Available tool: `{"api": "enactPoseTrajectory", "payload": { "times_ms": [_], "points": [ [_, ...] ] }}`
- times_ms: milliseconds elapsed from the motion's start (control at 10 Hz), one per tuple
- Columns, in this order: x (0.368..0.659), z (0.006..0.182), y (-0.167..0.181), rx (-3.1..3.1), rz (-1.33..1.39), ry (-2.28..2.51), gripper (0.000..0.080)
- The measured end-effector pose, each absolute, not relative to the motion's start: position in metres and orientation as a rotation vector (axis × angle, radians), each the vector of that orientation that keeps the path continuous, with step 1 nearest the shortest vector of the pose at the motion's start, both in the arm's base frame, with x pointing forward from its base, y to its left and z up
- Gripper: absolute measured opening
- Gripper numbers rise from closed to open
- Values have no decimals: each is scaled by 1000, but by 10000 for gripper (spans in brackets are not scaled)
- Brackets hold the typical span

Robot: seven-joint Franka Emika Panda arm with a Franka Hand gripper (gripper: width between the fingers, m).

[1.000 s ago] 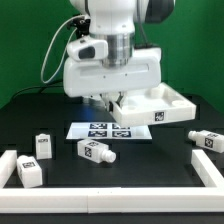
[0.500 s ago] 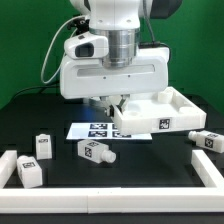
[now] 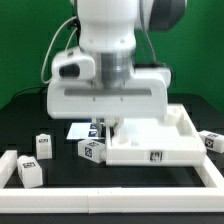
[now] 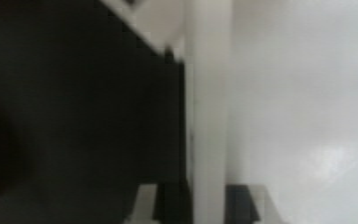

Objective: Assemble one leg

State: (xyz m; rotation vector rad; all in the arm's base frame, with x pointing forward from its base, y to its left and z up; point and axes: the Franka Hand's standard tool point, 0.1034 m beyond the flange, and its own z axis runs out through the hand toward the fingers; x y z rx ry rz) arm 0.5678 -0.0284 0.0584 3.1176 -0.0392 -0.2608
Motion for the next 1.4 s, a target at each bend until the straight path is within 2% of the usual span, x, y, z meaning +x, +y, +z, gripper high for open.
{"api": "enactPoseTrajectory", "payload": {
  "times_ms": [100,500,700,800,900,1400],
  "points": [
    [567,49,-25,3115,-256,-37,54],
    [566,45,-27,3118,-265,-47,54],
    [575,25,-35,3124,-294,-175,54],
    [588,20,-27,3128,-287,-212,54],
    [596,19,-22,3127,-280,-195,59],
    [596,19,-21,3023,-252,-159,65]
  ]
}}
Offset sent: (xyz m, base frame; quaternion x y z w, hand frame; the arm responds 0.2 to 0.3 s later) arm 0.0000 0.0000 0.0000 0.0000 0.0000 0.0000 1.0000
